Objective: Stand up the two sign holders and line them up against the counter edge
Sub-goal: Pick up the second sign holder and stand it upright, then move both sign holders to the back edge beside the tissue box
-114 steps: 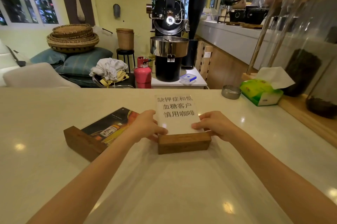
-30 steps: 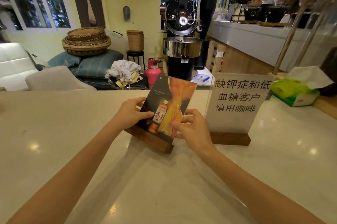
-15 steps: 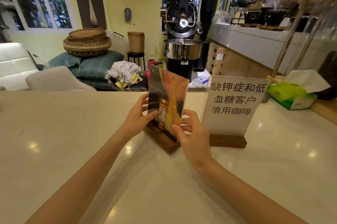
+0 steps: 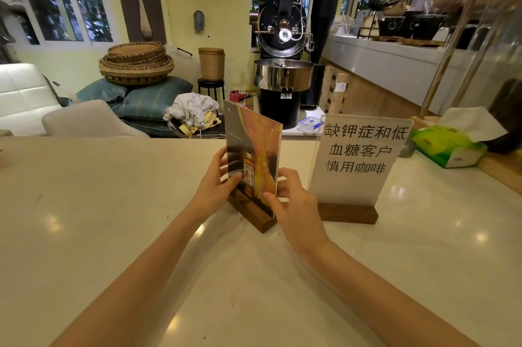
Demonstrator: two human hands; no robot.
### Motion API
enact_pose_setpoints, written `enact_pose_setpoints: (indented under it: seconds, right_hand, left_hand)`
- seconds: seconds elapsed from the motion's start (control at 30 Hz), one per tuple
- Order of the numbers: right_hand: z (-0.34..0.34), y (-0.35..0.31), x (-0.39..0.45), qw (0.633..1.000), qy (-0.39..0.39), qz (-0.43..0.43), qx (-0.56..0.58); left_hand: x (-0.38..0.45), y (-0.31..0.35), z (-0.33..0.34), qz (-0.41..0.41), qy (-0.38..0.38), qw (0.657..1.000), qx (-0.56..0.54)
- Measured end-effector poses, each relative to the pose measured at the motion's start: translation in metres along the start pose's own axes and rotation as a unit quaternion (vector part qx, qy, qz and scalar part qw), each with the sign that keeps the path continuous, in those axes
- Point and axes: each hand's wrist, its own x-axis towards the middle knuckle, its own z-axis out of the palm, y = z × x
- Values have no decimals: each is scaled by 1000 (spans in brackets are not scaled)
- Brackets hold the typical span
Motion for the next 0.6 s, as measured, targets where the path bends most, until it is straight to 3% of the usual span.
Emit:
enact_pose_setpoints:
  seconds: [0.13, 0.33, 0.4, 0.6]
  right_hand:
    - [-13, 2, -4, 998, -33, 39, 28]
    - [-68, 24, -26, 989, -116, 70, -56]
    - [-90, 30, -30, 991, -80, 96, -42]
    - [-141, 45, -23, 974, 148, 169, -6]
  left_hand:
    - [-2, -1, 2, -7, 11, 1000, 15]
    - [-5, -2, -5, -24, -12, 1000, 8]
    - [-5, -2, -7, -30, -20, 999, 35]
    - [-6, -1, -4, 8, -25, 996, 80]
